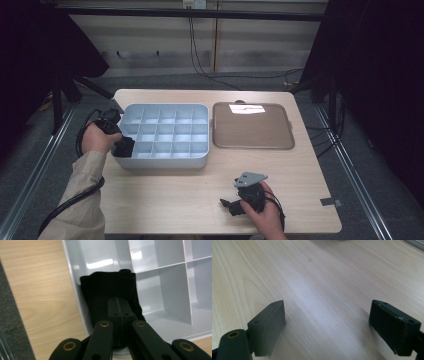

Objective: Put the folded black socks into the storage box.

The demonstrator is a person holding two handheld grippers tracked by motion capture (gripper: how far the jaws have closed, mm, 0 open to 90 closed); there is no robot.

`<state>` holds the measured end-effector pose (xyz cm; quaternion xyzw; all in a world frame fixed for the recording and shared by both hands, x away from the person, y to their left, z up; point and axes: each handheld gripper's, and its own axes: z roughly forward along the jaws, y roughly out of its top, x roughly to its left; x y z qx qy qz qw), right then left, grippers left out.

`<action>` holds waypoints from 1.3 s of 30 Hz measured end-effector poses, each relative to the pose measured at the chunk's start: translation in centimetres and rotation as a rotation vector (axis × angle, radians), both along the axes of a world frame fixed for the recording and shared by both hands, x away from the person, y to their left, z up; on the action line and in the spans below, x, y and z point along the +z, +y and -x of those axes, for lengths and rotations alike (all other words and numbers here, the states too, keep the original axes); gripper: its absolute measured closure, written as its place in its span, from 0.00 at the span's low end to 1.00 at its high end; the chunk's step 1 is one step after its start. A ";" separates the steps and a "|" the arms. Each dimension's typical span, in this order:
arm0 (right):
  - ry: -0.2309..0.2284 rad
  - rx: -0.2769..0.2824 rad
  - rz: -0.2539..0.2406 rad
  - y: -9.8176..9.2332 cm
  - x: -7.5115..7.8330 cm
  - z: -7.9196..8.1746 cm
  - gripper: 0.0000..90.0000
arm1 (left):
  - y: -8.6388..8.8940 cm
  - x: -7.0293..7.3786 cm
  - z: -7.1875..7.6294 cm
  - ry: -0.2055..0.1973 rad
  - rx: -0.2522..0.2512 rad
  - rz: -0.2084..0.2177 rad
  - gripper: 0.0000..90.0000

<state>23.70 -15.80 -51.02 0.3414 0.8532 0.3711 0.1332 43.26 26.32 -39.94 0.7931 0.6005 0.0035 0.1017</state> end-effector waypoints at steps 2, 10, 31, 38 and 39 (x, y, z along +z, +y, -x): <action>0.002 -0.001 -0.001 0.0 0.0 0.0 0.15 | 0.4 0.0 0.0 -0.011 0.005 -0.003 1.00; 0.003 -0.002 0.000 0.0 0.0 0.0 0.15 | 0.3 -1.0 -0.1 0.014 0.006 0.003 1.00; -0.001 0.001 0.002 0.1 0.0 0.1 0.15 | -0.1 -4.2 0.2 0.050 0.017 0.024 1.00; 0.003 0.002 0.000 0.2 0.0 0.1 0.15 | 0.0 -3.9 0.3 0.042 0.010 0.026 1.00; -0.003 0.005 -0.001 0.2 0.0 0.1 0.15 | 0.0 -3.8 0.3 0.040 0.013 0.028 1.00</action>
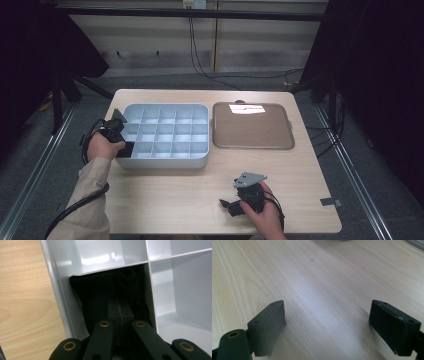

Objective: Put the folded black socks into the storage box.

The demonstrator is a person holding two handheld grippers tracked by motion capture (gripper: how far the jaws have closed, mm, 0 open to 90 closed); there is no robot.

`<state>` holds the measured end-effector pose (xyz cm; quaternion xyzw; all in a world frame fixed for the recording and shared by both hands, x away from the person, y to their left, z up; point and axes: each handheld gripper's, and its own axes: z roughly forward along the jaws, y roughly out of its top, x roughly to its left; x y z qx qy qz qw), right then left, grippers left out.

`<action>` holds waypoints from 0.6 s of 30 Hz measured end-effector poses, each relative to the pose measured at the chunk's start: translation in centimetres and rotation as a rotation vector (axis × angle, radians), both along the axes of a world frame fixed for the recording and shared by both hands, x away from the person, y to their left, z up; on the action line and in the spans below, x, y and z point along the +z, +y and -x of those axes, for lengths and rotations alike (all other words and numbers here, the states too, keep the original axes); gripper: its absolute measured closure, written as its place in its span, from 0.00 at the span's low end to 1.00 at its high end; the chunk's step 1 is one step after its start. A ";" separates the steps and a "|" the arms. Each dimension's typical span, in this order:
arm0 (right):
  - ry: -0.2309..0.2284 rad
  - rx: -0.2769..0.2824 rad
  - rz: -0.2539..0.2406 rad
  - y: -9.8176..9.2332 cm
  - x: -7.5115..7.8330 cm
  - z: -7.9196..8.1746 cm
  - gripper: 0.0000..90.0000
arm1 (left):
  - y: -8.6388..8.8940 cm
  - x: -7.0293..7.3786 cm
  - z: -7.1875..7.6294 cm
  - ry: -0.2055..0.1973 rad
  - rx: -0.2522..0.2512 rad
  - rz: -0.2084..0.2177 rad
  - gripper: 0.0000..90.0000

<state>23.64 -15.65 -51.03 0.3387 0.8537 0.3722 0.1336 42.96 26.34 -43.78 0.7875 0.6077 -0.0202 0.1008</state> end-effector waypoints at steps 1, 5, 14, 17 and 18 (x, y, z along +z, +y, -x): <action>0.000 0.000 0.000 0.0 0.0 0.0 0.15 | 0.1 0.1 0.0 0.005 -0.004 0.006 1.00; 0.000 0.000 0.000 0.0 0.0 0.0 0.15 | 0.1 0.5 0.1 0.000 0.003 0.005 0.98; -0.004 0.004 0.003 0.0 0.0 -0.1 0.15 | 0.2 1.8 0.2 -0.016 -0.007 0.002 0.95; -0.003 0.003 0.002 0.0 0.0 -0.1 0.15 | 0.3 2.3 0.2 -0.029 -0.009 0.008 0.93; -0.003 0.003 0.002 0.0 0.0 -0.1 0.14 | 0.3 2.4 0.2 -0.033 -0.008 0.010 0.92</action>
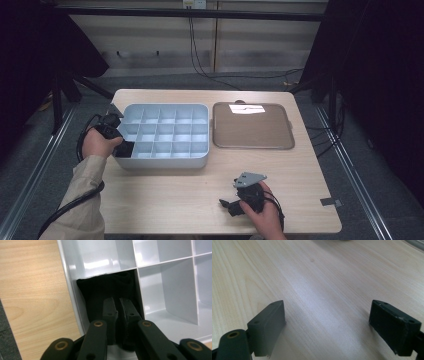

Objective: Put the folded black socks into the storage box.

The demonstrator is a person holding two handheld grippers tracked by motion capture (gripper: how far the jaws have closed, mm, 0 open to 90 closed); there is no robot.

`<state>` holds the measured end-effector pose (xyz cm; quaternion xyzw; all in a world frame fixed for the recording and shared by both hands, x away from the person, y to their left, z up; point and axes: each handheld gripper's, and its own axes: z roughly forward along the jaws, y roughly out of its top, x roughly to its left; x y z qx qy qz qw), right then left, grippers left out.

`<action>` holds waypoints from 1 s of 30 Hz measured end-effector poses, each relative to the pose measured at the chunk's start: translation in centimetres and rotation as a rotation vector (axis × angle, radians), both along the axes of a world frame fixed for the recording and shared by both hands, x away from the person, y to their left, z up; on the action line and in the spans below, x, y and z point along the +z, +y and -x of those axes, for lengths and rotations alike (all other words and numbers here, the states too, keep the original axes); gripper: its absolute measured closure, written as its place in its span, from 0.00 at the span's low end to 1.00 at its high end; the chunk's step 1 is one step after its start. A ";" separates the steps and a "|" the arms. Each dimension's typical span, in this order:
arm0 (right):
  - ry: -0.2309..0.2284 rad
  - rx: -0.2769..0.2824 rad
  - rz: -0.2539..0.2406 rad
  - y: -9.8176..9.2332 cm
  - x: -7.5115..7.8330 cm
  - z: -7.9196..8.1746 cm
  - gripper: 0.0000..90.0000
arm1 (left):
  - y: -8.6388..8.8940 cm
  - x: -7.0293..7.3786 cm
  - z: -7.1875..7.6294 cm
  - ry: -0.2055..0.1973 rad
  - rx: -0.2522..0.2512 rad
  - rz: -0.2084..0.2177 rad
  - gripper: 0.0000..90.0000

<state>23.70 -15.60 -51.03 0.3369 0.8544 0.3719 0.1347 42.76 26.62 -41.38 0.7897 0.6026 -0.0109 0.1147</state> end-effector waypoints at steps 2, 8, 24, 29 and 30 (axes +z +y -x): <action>0.000 0.000 0.000 0.0 0.0 0.0 0.15 | 0.0 0.2 0.0 -0.006 -0.002 -0.003 0.91; 0.000 0.000 0.000 0.0 0.0 0.0 0.14 | -0.2 1.1 0.2 -0.028 -0.014 -0.002 0.86; -0.001 0.002 0.000 0.0 0.0 0.0 0.14 | -0.9 3.0 0.7 -0.074 -0.040 0.019 0.60; -0.001 0.001 0.001 0.0 0.0 0.0 0.14 | -1.0 3.2 0.9 -0.084 -0.045 0.019 0.54; -0.001 0.001 0.001 0.0 0.0 0.0 0.14 | -0.9 3.2 0.9 -0.087 -0.046 0.020 0.54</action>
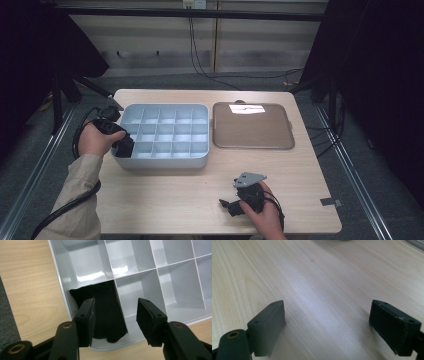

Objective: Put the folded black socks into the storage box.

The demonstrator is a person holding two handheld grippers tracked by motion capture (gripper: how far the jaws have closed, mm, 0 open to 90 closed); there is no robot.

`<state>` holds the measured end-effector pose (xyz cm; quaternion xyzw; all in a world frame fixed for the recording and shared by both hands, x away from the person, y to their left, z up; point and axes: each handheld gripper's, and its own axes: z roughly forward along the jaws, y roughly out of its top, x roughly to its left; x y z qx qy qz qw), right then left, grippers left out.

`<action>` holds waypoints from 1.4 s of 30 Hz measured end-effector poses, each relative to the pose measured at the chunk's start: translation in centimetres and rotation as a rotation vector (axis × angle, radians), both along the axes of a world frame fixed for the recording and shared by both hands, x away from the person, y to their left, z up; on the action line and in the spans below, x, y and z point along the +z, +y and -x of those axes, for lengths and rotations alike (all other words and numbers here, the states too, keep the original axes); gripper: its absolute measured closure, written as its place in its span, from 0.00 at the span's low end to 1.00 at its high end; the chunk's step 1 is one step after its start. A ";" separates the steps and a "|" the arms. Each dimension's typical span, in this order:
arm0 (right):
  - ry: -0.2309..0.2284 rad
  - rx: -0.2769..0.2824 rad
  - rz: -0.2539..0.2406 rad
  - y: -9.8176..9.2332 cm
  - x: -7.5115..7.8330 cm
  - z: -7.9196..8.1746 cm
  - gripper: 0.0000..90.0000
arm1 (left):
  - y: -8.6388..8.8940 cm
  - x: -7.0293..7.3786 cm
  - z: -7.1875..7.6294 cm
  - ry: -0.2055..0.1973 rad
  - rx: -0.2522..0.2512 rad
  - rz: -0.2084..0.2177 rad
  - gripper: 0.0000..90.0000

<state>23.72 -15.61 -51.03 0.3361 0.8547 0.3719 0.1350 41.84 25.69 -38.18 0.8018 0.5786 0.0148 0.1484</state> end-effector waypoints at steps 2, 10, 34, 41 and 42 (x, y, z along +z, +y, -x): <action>0.000 0.000 0.000 0.0 0.0 0.0 0.14 | 0.1 0.1 0.1 -0.003 0.000 -0.001 0.51; 0.007 0.000 -0.002 0.1 0.0 0.0 0.14 | 0.1 0.5 0.6 -0.019 -0.013 0.022 0.42; 0.007 0.004 0.000 0.4 0.0 -0.3 0.14 | 0.8 1.4 2.6 -0.042 -0.050 0.057 0.37; 0.005 0.007 0.000 0.4 0.0 -0.3 0.14 | 0.8 1.1 3.5 -0.040 -0.060 0.055 0.37; 0.005 0.007 0.000 0.4 0.0 -0.3 0.14 | 0.8 1.1 3.5 -0.040 -0.060 0.055 0.37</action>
